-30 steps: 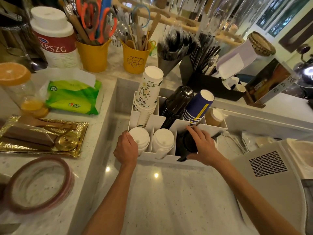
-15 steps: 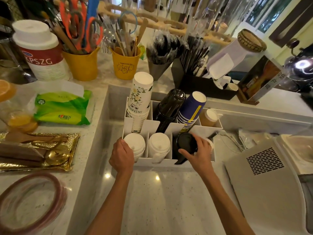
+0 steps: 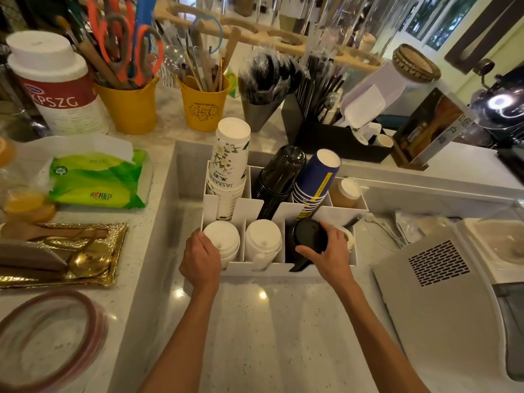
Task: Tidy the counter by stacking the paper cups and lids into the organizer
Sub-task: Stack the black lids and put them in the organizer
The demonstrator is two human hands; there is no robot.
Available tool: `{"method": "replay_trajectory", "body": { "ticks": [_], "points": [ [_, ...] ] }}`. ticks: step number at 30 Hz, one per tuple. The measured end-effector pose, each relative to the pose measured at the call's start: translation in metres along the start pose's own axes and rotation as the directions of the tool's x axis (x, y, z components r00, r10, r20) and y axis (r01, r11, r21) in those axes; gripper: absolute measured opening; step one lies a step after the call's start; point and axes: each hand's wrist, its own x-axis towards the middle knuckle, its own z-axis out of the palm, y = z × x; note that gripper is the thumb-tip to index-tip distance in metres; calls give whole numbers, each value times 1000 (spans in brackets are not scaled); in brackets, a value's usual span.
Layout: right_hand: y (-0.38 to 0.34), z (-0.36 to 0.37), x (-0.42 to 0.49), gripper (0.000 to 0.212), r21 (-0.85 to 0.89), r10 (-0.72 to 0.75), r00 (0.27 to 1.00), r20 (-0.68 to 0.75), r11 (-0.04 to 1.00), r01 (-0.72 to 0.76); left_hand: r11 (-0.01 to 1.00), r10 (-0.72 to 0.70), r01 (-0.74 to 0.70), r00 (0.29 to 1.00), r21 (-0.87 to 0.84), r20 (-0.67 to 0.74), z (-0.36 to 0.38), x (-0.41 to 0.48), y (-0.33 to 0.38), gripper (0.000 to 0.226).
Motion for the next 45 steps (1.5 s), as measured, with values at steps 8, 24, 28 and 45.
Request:
{"method": "replay_trajectory", "body": {
  "ticks": [8, 24, 28, 45],
  "points": [
    [4, -34, 30, 91, -142, -165, 896, 413, 960, 242, 1000, 14, -14, 1000, 7, -2, 2, 1, -3, 34],
    [6, -4, -2, 77, 119, -16, 999, 43, 993, 11, 1000, 30, -30, 1000, -1, 0, -2, 0, -1, 31],
    [10, -12, 2, 74, 128, -60, 992, 114, 991, 46, 999, 32, -32, 999, -3, 6, -3, -1, 0, 33],
    [3, -11, -2, 91, 48, -63, 990, 124, 997, 57, 1000, 19, -19, 1000, 18, 16, -2, 0, -1, 36]
  ]
}}
